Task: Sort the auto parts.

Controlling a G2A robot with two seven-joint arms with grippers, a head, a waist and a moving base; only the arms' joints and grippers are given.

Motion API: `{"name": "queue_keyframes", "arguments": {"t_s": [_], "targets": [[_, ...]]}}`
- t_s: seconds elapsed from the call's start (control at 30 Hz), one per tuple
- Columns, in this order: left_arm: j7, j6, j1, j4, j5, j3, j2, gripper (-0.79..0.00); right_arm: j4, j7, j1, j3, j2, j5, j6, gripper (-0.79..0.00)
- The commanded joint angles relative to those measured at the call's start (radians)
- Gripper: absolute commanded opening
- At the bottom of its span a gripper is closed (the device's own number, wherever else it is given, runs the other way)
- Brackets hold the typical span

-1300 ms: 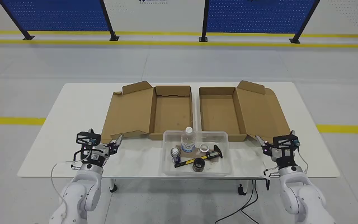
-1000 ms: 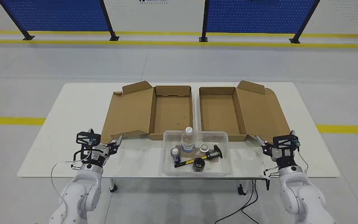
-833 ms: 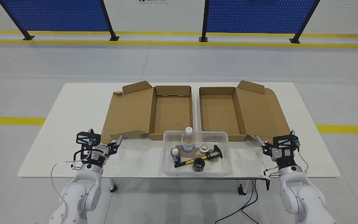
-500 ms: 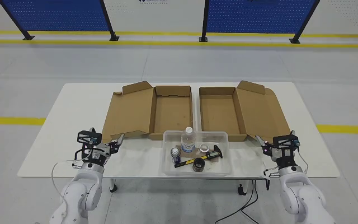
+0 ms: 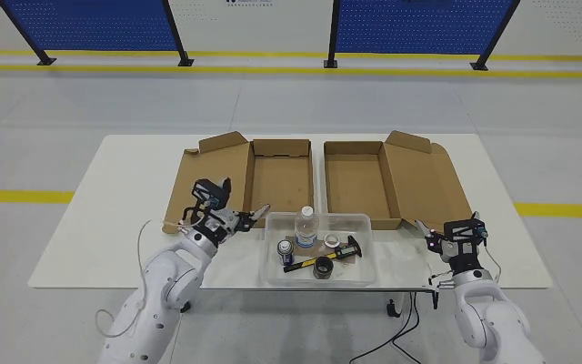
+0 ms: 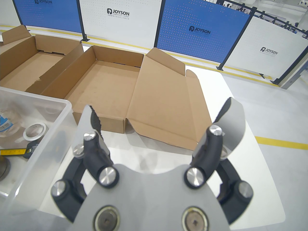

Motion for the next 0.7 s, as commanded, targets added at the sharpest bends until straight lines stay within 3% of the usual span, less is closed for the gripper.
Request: {"name": "queue_keyframes", "arguments": {"t_s": [0.0,0.23,0.67], "targets": [[-0.030,-0.047,-0.045,0.028,-0.001,0.050,-0.005,0.000,0.000,0.000,0.000,0.000,0.000,0.000,0.000,0.000],[-0.052,-0.103,-0.124,0.109,-0.044,0.153,-0.022,0.000,0.000,0.000,0.000,0.000,0.000,0.000,0.000,0.000],[-0.022,0.014,-0.190,0.250,-0.093,0.268,-0.060,0.000,0.000,0.000,0.000,0.000,0.000,0.000,0.000,0.000]]}}
